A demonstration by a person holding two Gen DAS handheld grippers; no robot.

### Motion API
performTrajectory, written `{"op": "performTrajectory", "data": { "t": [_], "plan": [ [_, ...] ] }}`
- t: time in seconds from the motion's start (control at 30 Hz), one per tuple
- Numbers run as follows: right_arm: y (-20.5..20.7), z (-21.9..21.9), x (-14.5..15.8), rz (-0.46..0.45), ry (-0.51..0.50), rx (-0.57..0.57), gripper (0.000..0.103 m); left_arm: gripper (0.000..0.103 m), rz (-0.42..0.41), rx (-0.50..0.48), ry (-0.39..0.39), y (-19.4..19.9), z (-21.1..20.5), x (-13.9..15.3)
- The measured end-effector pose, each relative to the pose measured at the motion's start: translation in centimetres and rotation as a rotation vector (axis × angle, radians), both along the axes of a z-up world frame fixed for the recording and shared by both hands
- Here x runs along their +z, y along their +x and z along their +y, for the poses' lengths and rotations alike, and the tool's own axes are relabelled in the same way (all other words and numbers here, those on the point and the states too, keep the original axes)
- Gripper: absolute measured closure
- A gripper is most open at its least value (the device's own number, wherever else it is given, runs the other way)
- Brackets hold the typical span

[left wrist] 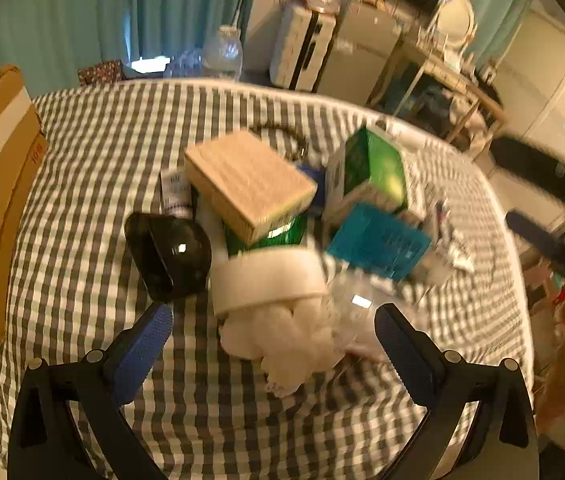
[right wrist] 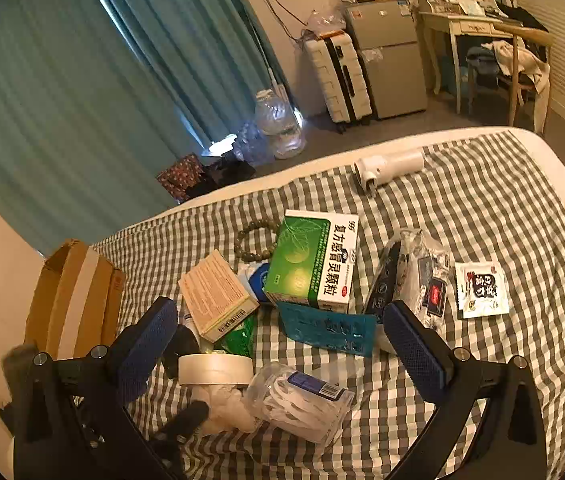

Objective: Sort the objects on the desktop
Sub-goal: 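Grasp the white tissues with the left tool while the right tool grasps the clear swab cup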

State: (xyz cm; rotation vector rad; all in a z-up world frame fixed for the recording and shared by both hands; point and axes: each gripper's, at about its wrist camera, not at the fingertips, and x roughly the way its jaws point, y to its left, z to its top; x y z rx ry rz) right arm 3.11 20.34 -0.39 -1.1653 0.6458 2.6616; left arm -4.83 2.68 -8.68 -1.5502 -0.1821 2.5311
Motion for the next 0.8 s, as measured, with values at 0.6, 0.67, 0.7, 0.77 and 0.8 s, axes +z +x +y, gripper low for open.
{"op": "performTrajectory", "data": {
  "t": [0.6, 0.67, 0.7, 0.77, 0.8],
  "plan": [
    [0.1, -0.6, -1.9, -0.128, -0.101, 0.095, 0.000, 0.093, -0.063, -0.080, -0.035, -0.2, 0.4, -2.8],
    [-0.2, -0.7, -1.5, -0.141, -0.060, 0.143, 0.000, 0.095, -0.056, -0.097, -0.033, -0.3, 0.1, -1.6],
    [-0.5, -0.9, -1.1, -0.151, -0.008, 0.180, 0.000, 0.095, -0.040, -0.098, -0.030, -0.5, -0.2, -0.9],
    [-1.0, -1.9, -0.6, -0.181, 0.110, 0.252, 0.000, 0.095, -0.027, -0.079, -0.010, -0.6, -1.3, 0.1],
    [-1.2, -2.2, -0.8, -0.196, 0.129, 0.295, 0.000, 0.095, -0.032, -0.058, 0.001, -0.7, -2.1, 0.5]
  ]
}}
